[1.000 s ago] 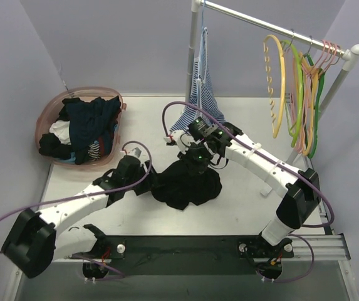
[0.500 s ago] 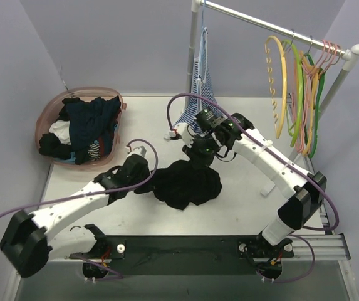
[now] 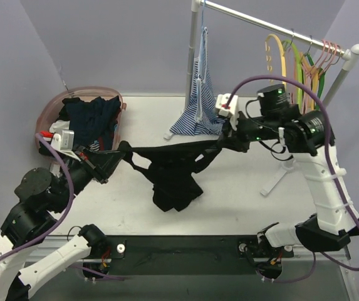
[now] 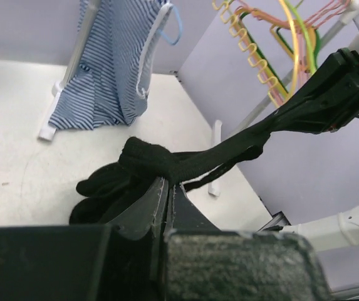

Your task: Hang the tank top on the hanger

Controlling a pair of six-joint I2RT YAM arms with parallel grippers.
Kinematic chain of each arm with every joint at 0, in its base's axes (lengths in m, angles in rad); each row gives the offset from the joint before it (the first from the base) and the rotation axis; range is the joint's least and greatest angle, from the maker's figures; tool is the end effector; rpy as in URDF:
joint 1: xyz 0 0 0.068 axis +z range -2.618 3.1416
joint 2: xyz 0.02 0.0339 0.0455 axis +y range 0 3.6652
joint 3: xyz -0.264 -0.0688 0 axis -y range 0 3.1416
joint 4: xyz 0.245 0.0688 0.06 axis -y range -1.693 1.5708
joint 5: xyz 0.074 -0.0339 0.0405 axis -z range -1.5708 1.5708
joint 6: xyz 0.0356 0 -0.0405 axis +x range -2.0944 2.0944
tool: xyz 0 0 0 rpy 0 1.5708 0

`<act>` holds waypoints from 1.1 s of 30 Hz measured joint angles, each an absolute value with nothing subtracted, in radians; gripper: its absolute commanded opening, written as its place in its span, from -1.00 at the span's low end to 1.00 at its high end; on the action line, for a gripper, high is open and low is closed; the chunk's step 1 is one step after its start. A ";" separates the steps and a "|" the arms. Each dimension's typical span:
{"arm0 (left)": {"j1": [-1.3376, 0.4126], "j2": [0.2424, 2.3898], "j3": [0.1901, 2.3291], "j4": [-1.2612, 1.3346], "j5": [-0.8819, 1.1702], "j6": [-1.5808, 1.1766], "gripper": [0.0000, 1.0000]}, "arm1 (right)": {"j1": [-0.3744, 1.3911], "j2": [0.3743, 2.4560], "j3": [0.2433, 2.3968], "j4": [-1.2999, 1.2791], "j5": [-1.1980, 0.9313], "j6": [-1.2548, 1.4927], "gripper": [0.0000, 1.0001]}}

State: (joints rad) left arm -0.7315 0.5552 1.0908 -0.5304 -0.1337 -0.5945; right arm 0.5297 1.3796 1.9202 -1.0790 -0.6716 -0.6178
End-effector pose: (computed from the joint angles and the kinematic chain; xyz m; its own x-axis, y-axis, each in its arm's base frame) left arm 0.0664 -0.0533 0.4299 -0.3120 -0.4658 -0.8280 0.4684 0.6828 -0.5607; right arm 0.1929 0.1386 0.4980 0.1354 -0.4462 -0.8846 -0.9545 0.1806 -0.2372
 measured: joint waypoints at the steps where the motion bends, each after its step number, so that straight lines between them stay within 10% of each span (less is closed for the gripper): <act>1: -0.731 0.561 1.119 -0.529 -0.126 -0.581 -1.00 | 0.506 1.363 1.927 -1.079 -0.689 -0.617 -1.00; 13: -0.731 0.706 0.834 -0.400 -0.069 -0.578 -1.00 | 0.470 1.299 1.503 -0.908 -0.542 -0.461 -0.92; 16: -0.730 0.762 0.727 -0.366 -0.058 -0.619 -0.96 | 0.470 1.317 1.405 -0.881 -0.501 -0.429 -0.44; 22: -0.730 0.844 0.640 -0.329 -0.027 -0.672 0.38 | 0.465 1.318 1.400 -0.893 -0.562 -0.448 0.17; 33: -0.670 0.662 0.658 -0.369 -0.055 -0.643 0.60 | 0.296 1.320 1.783 -1.076 -0.830 -0.547 0.29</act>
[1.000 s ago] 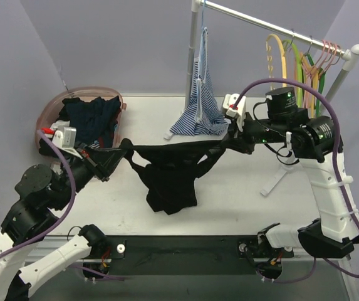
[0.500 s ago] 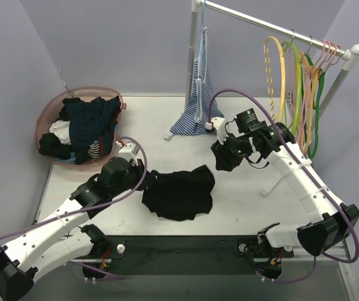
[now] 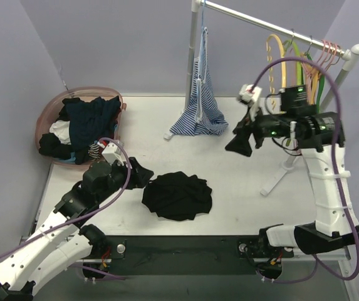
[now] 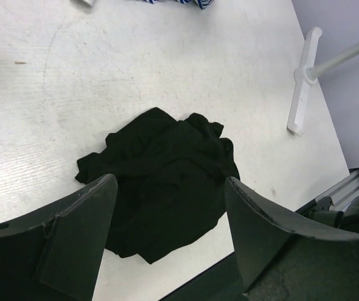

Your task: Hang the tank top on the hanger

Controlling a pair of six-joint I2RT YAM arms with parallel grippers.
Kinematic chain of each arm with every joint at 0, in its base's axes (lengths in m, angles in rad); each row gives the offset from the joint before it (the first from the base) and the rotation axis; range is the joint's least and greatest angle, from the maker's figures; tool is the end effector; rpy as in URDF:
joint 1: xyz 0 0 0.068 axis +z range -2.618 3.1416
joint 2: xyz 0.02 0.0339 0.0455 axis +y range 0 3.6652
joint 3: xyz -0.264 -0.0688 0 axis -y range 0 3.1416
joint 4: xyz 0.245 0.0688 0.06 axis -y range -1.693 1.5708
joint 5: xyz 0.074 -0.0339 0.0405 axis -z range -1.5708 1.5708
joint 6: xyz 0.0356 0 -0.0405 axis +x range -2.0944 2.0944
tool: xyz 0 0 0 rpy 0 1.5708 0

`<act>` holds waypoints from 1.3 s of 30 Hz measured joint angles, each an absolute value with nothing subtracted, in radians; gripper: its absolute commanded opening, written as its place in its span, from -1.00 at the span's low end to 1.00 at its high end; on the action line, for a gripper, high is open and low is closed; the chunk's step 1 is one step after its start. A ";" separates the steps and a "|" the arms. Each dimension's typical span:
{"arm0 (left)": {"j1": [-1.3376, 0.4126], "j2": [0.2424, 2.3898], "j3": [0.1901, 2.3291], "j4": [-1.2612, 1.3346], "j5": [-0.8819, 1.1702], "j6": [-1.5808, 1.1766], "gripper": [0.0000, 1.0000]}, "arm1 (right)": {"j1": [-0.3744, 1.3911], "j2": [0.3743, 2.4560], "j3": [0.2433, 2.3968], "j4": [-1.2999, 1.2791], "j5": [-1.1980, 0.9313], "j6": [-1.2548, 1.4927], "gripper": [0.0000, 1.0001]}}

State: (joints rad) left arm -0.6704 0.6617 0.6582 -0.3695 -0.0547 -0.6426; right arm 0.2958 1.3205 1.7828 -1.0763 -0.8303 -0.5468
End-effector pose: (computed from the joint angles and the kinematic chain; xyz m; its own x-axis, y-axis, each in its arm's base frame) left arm 0.1258 -0.0972 0.2949 -0.5765 -0.3066 -0.7574 0.2936 0.7873 -0.5421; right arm 0.2097 0.0914 0.4758 -0.0684 -0.3876 -0.9193 -0.9475 0.3137 -0.0617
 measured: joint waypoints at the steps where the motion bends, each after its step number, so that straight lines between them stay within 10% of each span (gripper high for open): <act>1: -0.665 0.650 0.659 -0.377 -0.055 -0.643 0.60 | 0.241 1.320 1.833 -1.070 -0.861 -0.526 0.30; 17: -0.657 0.633 0.659 -0.423 -0.029 -0.630 0.61 | -0.243 1.283 1.953 -0.790 -0.865 0.072 0.40; 39: -0.652 0.630 0.633 -0.408 -0.011 -0.625 0.62 | -0.263 1.322 1.928 -0.742 -0.648 0.179 0.33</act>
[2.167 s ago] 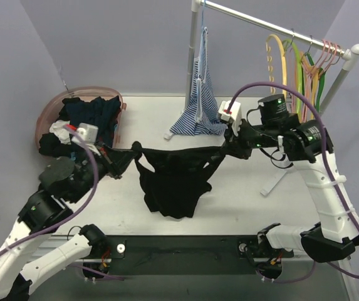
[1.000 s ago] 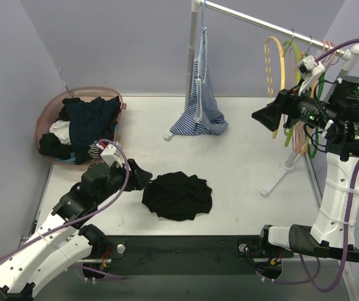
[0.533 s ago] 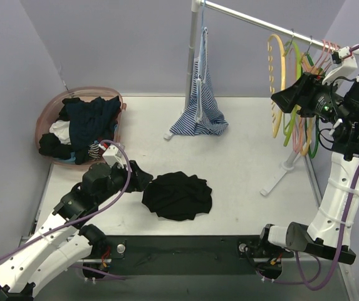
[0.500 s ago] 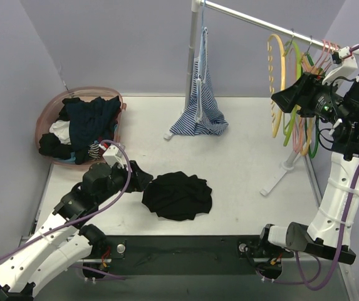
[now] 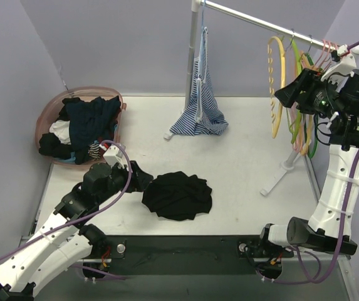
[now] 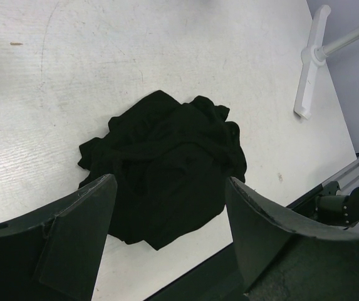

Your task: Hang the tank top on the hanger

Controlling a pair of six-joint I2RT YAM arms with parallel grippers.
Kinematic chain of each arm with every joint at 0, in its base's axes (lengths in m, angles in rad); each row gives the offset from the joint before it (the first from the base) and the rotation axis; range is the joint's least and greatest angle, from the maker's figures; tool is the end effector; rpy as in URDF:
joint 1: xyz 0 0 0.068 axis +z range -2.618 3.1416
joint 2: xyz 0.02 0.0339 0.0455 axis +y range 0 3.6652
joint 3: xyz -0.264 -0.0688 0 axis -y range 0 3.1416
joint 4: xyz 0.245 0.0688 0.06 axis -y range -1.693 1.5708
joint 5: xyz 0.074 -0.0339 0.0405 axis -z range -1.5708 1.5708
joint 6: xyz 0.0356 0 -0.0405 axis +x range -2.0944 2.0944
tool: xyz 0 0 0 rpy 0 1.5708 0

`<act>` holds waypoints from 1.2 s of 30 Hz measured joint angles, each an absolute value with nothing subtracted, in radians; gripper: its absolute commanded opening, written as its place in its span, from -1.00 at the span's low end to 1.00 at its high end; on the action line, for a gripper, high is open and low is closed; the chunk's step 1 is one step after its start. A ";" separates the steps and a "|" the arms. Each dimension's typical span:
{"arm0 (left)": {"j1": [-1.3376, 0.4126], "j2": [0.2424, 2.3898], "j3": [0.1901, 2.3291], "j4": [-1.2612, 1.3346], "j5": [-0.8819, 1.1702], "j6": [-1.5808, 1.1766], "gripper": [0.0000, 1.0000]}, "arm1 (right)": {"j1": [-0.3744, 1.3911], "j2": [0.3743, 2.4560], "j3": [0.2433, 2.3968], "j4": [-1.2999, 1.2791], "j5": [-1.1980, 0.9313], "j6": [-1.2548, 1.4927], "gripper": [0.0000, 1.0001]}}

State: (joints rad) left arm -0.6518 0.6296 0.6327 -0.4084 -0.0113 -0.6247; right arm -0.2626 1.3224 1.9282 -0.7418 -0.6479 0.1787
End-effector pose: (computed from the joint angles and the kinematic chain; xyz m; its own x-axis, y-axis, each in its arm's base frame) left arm 0.1212 -0.0920 0.2865 -0.6042 -0.2746 -0.7480 0.3020 0.7898 -0.5339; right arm 0.2217 -0.0373 0.5443 -0.1947 0.1991 -0.9604 -0.3413 0.9042 0.2566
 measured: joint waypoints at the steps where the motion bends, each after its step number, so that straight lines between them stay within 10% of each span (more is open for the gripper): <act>1: -0.651 0.630 0.633 -0.408 -0.010 -0.624 0.61 | -0.257 1.327 1.925 -0.740 -0.633 0.177 0.30; 9: -0.646 0.631 0.633 -0.408 -0.008 -0.624 0.62 | -0.141 1.364 1.903 -0.738 -0.492 0.107 0.02; 16: -0.645 0.633 0.633 -0.408 0.010 -0.623 0.61 | -0.076 1.385 1.902 -0.737 -0.384 0.025 -0.97; 36: -0.638 0.679 0.660 -0.409 0.040 -0.614 0.62 | -0.084 1.422 2.050 -0.782 -0.434 0.016 -1.00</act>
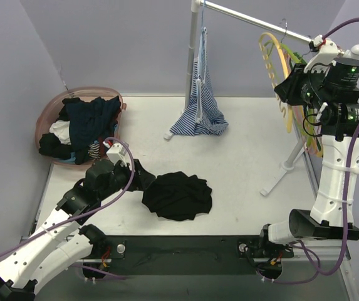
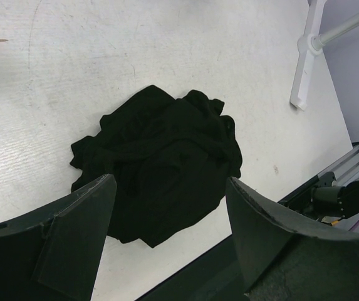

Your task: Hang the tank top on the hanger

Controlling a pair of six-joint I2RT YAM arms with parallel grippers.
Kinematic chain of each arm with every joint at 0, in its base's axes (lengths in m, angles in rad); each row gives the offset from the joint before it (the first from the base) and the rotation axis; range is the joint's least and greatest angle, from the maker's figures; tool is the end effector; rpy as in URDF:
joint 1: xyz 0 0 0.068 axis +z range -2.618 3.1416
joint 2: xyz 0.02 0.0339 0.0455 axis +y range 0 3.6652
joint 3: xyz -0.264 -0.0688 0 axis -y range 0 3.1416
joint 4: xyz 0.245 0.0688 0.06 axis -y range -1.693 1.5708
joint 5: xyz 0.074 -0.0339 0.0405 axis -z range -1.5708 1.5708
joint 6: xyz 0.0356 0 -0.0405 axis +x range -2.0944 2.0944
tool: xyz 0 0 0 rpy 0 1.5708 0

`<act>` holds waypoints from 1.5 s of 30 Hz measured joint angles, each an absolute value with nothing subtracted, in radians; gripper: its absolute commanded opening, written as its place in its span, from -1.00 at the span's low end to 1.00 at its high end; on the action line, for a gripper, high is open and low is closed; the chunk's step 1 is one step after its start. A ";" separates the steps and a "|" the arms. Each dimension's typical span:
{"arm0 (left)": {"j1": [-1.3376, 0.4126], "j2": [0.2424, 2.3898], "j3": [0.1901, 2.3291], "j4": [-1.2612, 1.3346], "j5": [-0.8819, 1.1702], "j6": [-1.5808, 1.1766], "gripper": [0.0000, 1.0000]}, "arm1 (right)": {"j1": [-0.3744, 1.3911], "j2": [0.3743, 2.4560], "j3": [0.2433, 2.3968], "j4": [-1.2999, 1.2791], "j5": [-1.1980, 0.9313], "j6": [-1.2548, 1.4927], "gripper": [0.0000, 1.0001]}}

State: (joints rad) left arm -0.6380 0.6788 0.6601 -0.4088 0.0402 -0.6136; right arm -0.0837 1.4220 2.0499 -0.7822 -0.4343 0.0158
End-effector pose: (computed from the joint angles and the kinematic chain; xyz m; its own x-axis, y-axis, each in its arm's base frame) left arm 0.1279 -0.0966 0.2892 -0.6319 -0.2477 -0.7344 0.3188 0.7806 -0.5376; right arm 0.2493 -0.0059 0.5507 -0.1585 0.0277 -0.9870 -0.3360 0.9384 0.0803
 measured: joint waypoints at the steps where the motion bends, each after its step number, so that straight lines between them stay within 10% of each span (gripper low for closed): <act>1: -0.637 0.682 0.662 -0.408 0.043 -0.614 0.62 | -0.090 1.422 2.061 -0.783 -0.442 0.022 -1.00; 16: -0.621 0.704 0.678 -0.408 0.097 -0.592 0.64 | -0.105 1.406 2.112 -0.781 -0.627 0.056 -1.00; 45: -0.593 0.679 0.783 -0.400 0.540 0.064 0.77 | -0.222 0.815 1.342 -1.121 -1.139 -0.554 -1.00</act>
State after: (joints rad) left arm -0.5930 0.6788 0.7830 -0.3996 0.5396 0.0639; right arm -0.2218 0.8150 1.3418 -1.1213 -1.1389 -0.5541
